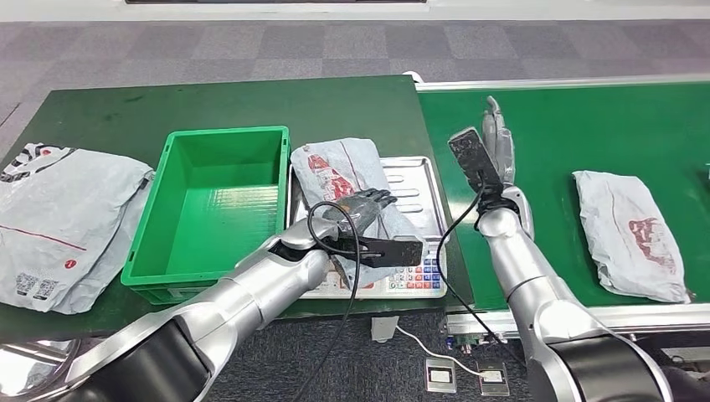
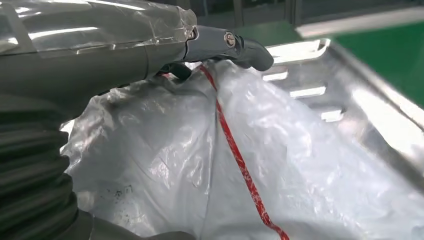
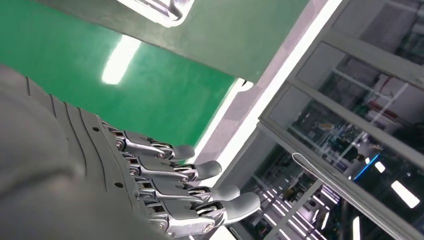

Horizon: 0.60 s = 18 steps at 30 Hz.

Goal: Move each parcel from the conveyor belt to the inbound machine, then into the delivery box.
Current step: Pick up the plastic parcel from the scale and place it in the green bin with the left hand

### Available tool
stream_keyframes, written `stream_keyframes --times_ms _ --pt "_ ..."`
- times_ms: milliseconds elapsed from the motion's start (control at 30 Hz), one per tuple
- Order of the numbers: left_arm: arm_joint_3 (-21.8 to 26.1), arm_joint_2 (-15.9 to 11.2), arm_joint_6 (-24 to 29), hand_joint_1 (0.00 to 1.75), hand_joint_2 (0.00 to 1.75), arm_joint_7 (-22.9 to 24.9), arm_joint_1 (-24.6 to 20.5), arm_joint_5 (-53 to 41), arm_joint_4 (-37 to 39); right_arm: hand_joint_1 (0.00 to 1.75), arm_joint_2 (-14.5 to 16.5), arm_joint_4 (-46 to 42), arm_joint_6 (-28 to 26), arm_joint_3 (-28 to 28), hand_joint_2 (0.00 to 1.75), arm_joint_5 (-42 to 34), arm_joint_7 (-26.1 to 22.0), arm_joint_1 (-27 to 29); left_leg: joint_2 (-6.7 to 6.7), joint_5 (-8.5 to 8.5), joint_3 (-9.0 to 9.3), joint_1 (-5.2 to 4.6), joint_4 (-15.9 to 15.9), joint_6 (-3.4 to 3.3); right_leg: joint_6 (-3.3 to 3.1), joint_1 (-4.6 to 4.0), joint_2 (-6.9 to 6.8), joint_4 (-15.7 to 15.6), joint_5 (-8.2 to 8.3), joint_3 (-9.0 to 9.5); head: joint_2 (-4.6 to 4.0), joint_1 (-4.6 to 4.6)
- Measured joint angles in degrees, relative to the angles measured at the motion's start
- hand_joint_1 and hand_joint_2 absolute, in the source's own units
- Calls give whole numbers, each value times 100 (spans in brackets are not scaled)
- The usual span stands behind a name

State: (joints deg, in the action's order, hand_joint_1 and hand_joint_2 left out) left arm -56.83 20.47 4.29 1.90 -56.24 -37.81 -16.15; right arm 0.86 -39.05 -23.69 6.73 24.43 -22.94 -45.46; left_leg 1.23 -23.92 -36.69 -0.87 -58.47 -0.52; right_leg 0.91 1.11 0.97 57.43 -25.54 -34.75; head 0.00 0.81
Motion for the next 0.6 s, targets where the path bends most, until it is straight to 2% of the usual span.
stream_keyframes --times_ms 200,567,600 --pt "-392 -8 -147 0 175 194 132 -416 73 0 -77 -290 225 -77 175 -95 4 68 2 -1 1 2 1 1 -1 -2 -1 0 -1 2 0 0" --pt "-511 -7 -193 0 175 195 174 -454 108 0 -97 -543 244 -118 175 -96 26 146 0 0 16 2 1 1 -1 -2 -1 -1 0 16 0 0" --pt "-511 -6 -203 22 175 193 176 -456 109 0 -98 -549 244 -118 175 -96 26 148 0 0 18 2 1 1 -1 -2 -1 -1 0 17 0 0"
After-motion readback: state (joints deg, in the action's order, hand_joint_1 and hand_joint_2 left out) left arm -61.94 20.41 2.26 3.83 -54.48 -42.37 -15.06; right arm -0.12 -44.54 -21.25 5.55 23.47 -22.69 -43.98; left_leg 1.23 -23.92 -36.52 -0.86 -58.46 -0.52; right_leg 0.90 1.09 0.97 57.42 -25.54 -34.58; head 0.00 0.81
